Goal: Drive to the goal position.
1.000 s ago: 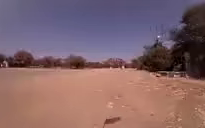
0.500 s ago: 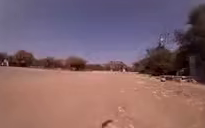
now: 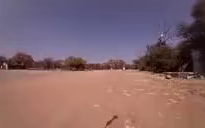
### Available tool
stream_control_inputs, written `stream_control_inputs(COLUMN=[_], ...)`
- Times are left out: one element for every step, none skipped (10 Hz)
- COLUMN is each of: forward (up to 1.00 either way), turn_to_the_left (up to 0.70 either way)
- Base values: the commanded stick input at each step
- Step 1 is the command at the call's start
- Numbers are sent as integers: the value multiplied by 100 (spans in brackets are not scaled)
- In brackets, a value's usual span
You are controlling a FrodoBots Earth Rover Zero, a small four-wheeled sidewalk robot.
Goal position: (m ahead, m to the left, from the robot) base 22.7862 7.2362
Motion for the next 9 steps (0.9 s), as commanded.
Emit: stream_control_inputs(forward=[100, 100, 100, 100, 100, 100, 100, 100, 100], turn_to_the_left=[2, 2, 2, 2, 2, 2, 2, 2, 2])
